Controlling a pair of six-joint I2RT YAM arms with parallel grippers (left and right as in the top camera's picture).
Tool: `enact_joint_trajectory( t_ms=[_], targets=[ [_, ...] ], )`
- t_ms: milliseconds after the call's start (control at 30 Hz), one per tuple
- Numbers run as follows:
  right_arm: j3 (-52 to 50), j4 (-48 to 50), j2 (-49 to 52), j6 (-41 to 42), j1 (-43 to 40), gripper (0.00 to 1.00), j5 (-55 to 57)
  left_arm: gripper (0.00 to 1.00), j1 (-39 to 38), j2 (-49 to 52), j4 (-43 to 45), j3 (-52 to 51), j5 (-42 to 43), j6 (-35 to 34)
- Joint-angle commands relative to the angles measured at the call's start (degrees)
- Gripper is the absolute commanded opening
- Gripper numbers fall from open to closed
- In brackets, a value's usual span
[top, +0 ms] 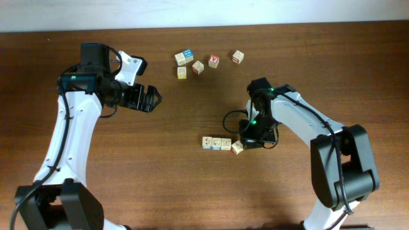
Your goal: Rotate 4 blocks
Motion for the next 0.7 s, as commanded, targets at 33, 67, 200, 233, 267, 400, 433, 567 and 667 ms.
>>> enact_joint_trajectory(
  t_ms=[33, 67, 200, 233, 267, 400, 433, 567, 667],
  targets=[
    [-0.5, 0.8, 0.7, 0.1, 2.8, 0.04, 0.0, 0.99, -0.1, 0.0, 0.0, 0.2, 0.2, 0.3],
    [-0.4, 1.2, 0.7, 0.1, 2.8, 0.04, 0.6, 0.99, -0.1, 0.0, -0.1, 0.2, 0.2, 0.3],
    [0.0, 2.0, -5.4, -1.0, 2.3, 0.04, 1.1, 0.99, -0.1, 0.0, -0.1, 0.2, 0.2, 0.3],
    [0.0, 1.2, -5.6, -1.0, 2.5, 0.04, 1.0, 0.99, -0.1, 0.0, 0.0, 0.2, 0.3, 0.3],
    [-0.1, 0.2, -5.5, -1.0, 3.0, 0.04, 1.2, 0.99, -0.1, 0.0, 0.0, 0.2, 0.2, 0.3],
    [-0.8, -0.3, -3.8, -1.0, 6.2, 0.04, 2.1, 0.99, -0.1, 0.0, -0.1, 0.2, 0.2, 0.3],
    [-0.8, -0.3, -2.5, -1.0, 7.0, 0.04, 2.3, 0.99, -0.1, 0.0, 0.0, 0.2, 0.2, 0.3],
    [-2.3, 0.1, -1.0, -1.0, 7.3, 0.04, 3.8, 0.99, -0.1, 0.0, 0.0, 0.2, 0.2, 0.3],
    [-4.2, 3.4, -0.5, -1.0, 7.3, 0.04, 3.8, 0.99, -0.1, 0.0, 0.0, 0.2, 0.2, 0.3]
  ],
)
